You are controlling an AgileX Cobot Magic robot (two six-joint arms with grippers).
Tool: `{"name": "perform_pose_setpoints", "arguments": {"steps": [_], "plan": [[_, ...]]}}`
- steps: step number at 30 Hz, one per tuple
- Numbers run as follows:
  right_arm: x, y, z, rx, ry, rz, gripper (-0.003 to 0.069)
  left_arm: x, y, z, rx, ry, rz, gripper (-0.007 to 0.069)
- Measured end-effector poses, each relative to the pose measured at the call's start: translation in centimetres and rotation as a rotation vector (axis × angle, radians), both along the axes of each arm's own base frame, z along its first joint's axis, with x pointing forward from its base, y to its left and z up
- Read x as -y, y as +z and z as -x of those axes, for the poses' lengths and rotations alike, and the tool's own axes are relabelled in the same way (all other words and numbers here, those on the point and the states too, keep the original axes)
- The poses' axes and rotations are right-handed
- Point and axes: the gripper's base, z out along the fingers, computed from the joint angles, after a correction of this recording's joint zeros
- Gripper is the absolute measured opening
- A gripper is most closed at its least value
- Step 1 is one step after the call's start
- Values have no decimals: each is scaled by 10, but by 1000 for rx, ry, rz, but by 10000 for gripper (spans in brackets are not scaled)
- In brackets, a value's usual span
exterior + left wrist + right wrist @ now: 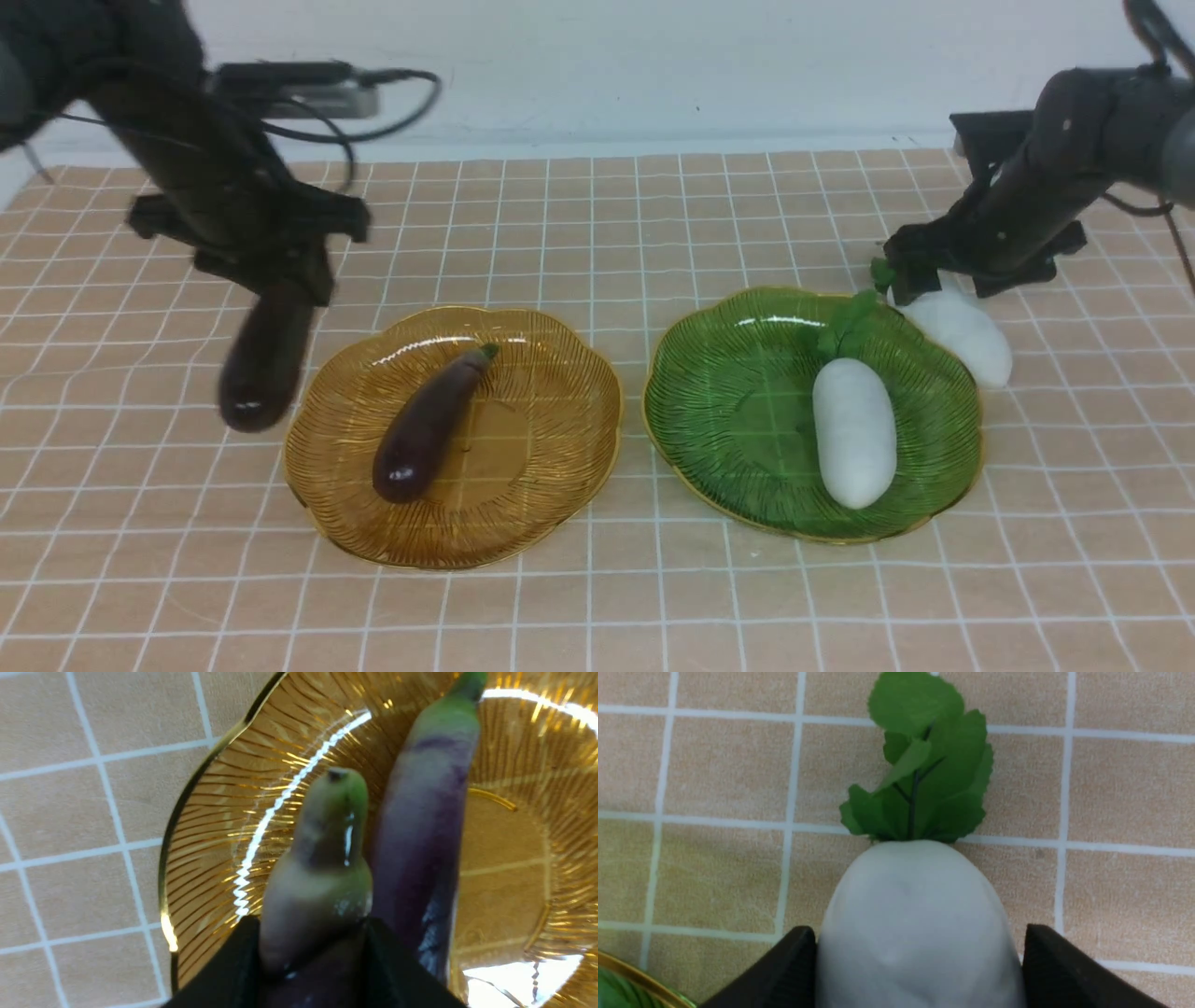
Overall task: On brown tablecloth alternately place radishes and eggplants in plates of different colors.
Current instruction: 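Pick up the eggplant and place it in the yellow plate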
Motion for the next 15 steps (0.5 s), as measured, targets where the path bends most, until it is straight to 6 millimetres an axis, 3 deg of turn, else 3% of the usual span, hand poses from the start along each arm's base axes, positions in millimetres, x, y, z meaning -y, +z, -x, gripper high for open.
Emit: {"name": "perform_pose_setpoints", "arguments": {"steps": [6,9,11,15], "plan": [[0,1,0,3,-1,-1,505,0,-7,-2,-18,5,-2,234],[0,12,-1,18,-1,-1,505,0,-8,-2,-18,6,-2,258],[2,27,-1,33,-1,0,505,0,-8,-2,-19,6,-2,277],[4,88,7,83,-9,-9,505,0,-8,-3,-15,6,-2,337]]}}
